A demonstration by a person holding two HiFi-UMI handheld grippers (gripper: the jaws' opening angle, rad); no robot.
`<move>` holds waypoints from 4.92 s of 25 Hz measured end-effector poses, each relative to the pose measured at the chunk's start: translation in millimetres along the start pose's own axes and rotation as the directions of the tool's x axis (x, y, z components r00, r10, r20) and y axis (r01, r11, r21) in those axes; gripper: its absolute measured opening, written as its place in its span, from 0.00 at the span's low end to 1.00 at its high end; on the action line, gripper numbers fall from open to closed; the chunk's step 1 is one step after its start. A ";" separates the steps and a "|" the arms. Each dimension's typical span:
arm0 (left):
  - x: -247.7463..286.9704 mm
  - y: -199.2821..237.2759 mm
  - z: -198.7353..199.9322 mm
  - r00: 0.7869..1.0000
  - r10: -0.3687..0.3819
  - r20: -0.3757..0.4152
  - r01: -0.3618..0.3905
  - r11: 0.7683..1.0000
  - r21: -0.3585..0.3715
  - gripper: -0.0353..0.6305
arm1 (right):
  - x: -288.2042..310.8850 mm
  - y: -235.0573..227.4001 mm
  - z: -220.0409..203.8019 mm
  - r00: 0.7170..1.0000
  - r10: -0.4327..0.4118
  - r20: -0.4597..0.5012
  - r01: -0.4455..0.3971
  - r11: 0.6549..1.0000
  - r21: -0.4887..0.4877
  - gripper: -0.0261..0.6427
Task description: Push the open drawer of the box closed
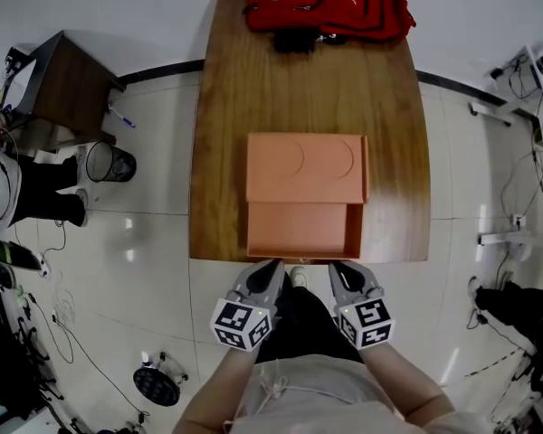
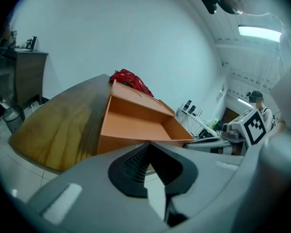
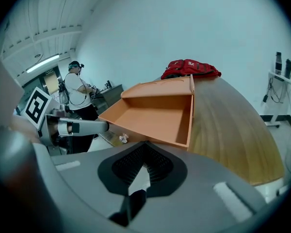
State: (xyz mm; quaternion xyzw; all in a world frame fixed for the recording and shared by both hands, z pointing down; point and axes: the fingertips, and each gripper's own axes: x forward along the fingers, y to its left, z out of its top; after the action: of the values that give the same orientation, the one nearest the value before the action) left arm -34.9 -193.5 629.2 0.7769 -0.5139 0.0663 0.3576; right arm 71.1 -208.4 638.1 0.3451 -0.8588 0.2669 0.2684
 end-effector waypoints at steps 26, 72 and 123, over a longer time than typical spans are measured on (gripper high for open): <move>64.8 31.6 62.9 0.998 -0.067 -0.014 0.067 0.998 -0.022 0.06 | 51.6 -45.0 74.2 0.997 -0.074 0.032 0.072 0.997 0.041 0.05; -207.3 -124.3 104.9 0.894 -0.199 0.402 0.081 0.953 0.293 0.06 | -196.0 116.3 105.1 0.835 -0.095 0.542 0.221 0.960 -0.171 0.05; -358.9 -216.0 8.5 0.881 -0.275 0.386 0.067 0.878 0.473 0.06 | -313.8 263.3 -6.8 0.814 -0.021 0.580 0.202 0.947 -0.249 0.05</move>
State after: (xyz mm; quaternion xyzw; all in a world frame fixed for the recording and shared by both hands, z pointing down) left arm -20.6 117.4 348.8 0.8756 -0.4798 -0.0282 0.0483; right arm 73.0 100.1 368.5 0.4146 -0.9077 0.0019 0.0638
